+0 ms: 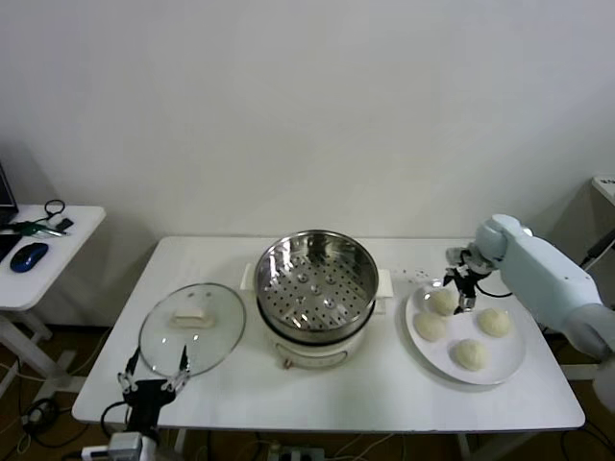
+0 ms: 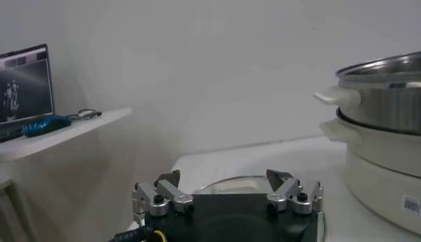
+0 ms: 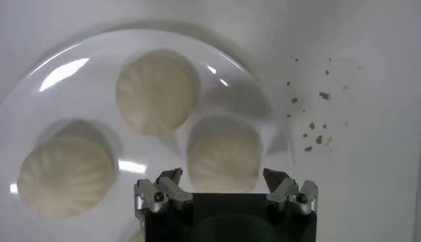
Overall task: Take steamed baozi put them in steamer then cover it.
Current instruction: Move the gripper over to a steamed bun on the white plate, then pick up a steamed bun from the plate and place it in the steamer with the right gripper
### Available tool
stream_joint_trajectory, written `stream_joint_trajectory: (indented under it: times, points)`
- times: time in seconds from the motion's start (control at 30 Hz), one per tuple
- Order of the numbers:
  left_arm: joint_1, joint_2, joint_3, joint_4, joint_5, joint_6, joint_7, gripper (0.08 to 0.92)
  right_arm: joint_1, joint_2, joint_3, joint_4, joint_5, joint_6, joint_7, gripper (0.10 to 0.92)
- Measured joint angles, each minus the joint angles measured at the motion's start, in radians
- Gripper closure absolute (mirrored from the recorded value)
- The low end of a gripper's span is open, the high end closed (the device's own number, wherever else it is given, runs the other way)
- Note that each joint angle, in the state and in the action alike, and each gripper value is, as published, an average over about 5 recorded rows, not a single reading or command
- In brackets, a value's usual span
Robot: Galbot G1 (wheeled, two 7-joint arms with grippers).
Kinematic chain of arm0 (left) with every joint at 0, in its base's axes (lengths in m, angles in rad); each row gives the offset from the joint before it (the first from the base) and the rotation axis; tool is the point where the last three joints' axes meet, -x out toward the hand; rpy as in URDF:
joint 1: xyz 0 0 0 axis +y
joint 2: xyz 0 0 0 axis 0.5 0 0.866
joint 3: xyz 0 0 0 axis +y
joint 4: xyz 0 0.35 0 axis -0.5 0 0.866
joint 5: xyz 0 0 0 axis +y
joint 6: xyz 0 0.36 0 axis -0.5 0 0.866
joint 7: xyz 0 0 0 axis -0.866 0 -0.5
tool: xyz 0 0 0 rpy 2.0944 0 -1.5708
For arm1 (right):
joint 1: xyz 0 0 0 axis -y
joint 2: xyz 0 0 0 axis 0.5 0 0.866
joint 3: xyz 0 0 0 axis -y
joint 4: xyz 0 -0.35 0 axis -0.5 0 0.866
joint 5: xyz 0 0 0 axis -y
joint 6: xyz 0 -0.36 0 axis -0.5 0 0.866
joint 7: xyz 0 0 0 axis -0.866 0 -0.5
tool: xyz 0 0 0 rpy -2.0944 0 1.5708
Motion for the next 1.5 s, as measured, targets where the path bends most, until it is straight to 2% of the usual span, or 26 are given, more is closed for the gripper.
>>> stream_joint_trajectory:
  times: [0.3,0.57,0.97,1.2,1.5]
  points:
    - [0.001,-0.003,-0.001,0.015,-0.003,-0.002,-0.002,0.177,0.001,0.044,0.007,-0.062,-0.033,0.024,-0.002,0.21]
    - [-0.001,-0.003,-0.002,0.015,-0.003,-0.002,-0.003,0.177,0.007,0.06,0.015,-0.094,-0.055,0.042,-0.001,0.314]
    - [0.009,-0.005,-0.005,0.013,-0.005,-0.003,-0.004,0.177,0.024,0.068,0.012,-0.106,-0.058,0.067,-0.015,0.345]
    - [0.02,-0.004,-0.013,0.006,-0.013,-0.004,-0.003,0.177,0.067,0.045,-0.036,-0.07,-0.026,0.095,-0.034,0.347]
    - [0.025,-0.002,-0.017,-0.001,-0.022,0.001,-0.008,0.177,0.233,0.025,-0.208,0.058,0.074,0.159,-0.075,0.345]
